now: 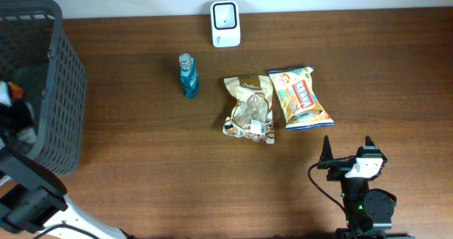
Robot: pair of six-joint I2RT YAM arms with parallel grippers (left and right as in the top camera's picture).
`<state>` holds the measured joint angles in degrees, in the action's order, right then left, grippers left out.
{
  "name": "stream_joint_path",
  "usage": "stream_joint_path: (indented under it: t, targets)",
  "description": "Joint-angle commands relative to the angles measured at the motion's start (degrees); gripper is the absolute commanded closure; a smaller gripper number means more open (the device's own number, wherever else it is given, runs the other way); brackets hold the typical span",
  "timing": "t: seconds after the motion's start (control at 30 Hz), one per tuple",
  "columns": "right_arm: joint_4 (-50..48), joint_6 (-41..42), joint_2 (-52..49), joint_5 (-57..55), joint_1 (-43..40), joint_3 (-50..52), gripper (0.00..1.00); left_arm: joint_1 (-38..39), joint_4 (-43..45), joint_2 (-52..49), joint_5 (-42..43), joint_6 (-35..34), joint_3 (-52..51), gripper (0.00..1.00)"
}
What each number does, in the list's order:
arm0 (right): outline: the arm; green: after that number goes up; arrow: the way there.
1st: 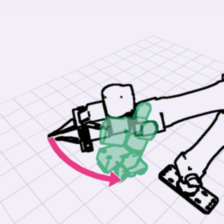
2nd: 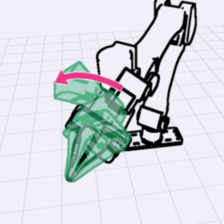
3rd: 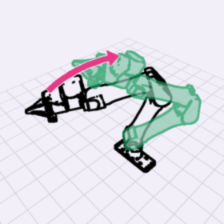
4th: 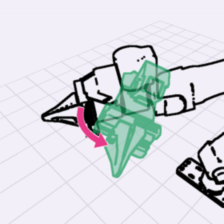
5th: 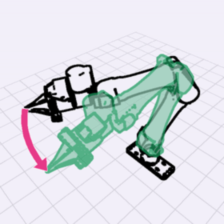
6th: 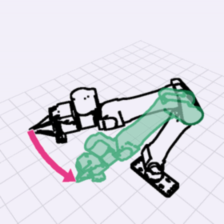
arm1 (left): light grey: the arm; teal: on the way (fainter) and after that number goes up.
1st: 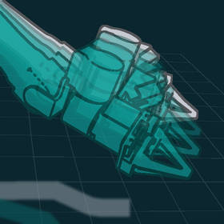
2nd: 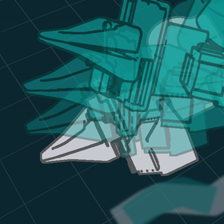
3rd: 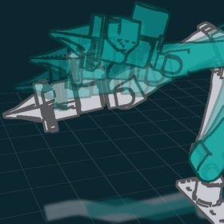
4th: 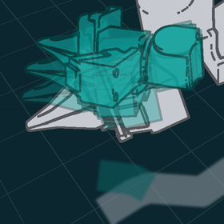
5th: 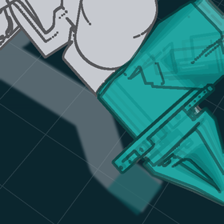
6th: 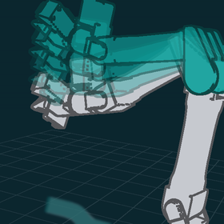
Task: Scan the item barcode
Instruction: 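Return the left gripper to the basket and grasp the clear hex-key packet, then carry the packet past the scanner and lay it beside the blue bottle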
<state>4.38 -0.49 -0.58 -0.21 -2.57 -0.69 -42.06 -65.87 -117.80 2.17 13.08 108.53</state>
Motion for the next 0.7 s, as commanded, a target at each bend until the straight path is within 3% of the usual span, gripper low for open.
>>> stream_joint_path:
  t: [0.0, 0.2, 0.47, 0.53, 0.67]
  targets:
    - [0.33, -0.11, 0.37, -0.46, 0.31, 0.37, 0.02, 0.15, -2.4, -0.48, 7.43, -2.16, 12.0, 0.71]
    - [0.33, -0.11, 0.37, -0.46, 0.31, 0.37, 0.02, 0.17, -4.31, -0.48, 30.86, -7.93, 33.62, 0.71]
    - [0.33, -0.09, 0.37, -0.46, 0.31, 0.37, 0.02, 2.43, -4.26, -0.48, 69.64, -10.4, 48.37, 0.7]
    - [0.33, -0.11, 0.37, -0.48, 0.31, 0.37, 0.02, 4.85, -4.28, -0.48, 75.78, -11.93, 49.05, 0.72]
    - [0.33, -0.11, 0.37, -0.48, 0.31, 0.37, 0.02, 11.37, -7.02, -0.48, 77.53, -13.55, 49.03, 0.78]
